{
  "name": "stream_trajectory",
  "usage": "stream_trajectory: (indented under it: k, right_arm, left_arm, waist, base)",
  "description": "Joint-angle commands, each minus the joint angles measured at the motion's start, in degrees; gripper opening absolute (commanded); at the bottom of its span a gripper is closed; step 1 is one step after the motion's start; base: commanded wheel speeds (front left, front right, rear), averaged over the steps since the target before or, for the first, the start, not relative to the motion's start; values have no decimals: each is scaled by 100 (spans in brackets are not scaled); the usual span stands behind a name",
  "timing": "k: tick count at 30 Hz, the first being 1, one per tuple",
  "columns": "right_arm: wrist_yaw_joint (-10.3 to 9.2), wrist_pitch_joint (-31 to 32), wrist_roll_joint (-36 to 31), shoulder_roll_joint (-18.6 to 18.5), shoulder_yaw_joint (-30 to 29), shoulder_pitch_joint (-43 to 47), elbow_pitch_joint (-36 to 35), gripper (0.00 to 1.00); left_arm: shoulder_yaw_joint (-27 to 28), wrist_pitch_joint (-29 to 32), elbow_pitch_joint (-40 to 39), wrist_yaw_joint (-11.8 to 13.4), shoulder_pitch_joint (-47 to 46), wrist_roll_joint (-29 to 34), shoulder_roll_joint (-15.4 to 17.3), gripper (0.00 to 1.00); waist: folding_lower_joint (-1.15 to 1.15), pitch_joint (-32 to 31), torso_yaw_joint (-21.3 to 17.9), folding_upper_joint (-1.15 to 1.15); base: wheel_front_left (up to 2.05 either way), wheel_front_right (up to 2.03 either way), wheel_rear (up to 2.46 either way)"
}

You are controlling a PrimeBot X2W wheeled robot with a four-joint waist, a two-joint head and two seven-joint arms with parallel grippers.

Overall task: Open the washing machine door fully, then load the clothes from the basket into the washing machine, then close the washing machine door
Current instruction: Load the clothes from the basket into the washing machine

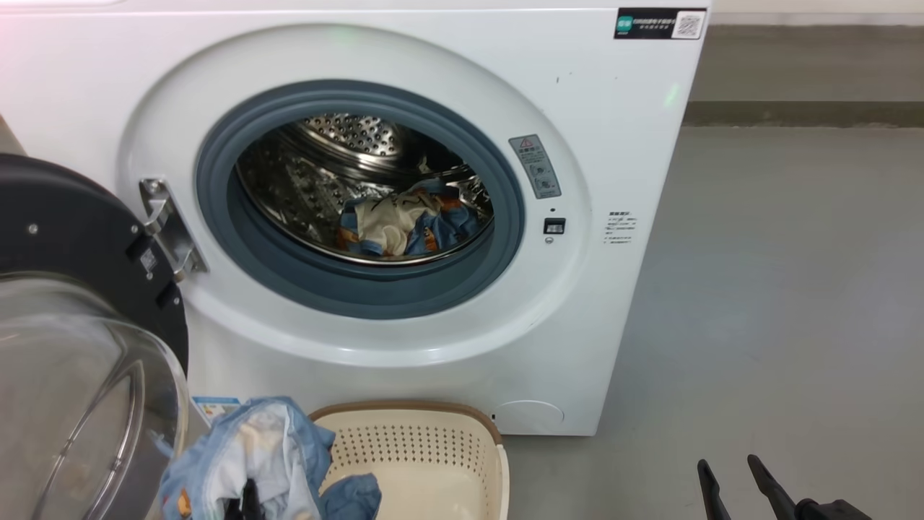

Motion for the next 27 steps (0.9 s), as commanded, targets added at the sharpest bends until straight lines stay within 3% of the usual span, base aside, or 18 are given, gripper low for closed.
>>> stream_trajectory:
  k: [1,14,27]
  right_arm:
    - [9,-31,-30,-60,147,-59,-111,100]
    - [9,-31,60,-58,218,-61,-137,100]
    - [9,-31,108,-58,336,-239,-123,100]
  left_arm:
    - [203,-38,-194,0,-66,49,18,0]
    - [190,-38,-204,-95,-175,82,18,0]
    - [-339,-38,404,-7,-1745,-193,18,0]
  waist:
    - [1,-87,-84,0]
    - [1,-3,-218,0]
    - [1,462,-705,0]
  base:
    - [0,0,0]
    - [0,0,0]
    - [0,0,0]
